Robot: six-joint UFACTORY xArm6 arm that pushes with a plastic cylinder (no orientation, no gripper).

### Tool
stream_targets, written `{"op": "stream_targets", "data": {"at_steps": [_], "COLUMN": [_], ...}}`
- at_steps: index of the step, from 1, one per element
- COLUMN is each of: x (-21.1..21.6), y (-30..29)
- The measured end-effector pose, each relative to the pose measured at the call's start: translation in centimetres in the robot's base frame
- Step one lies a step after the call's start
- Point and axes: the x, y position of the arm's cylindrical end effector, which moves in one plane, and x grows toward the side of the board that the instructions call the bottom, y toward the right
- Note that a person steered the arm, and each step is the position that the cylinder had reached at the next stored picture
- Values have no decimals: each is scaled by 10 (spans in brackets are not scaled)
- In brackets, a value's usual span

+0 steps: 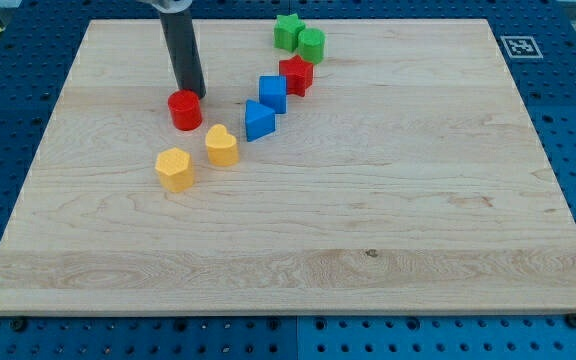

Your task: Push the red circle closer to the yellow heart

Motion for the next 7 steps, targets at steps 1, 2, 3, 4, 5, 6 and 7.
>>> {"op": "stream_targets", "data": {"at_steps": [1,2,3,4,5,6,7], "x": [0,4,5,5,5,6,8], "y": [-38,-55,-52,-51,-50,-43,-31]}}
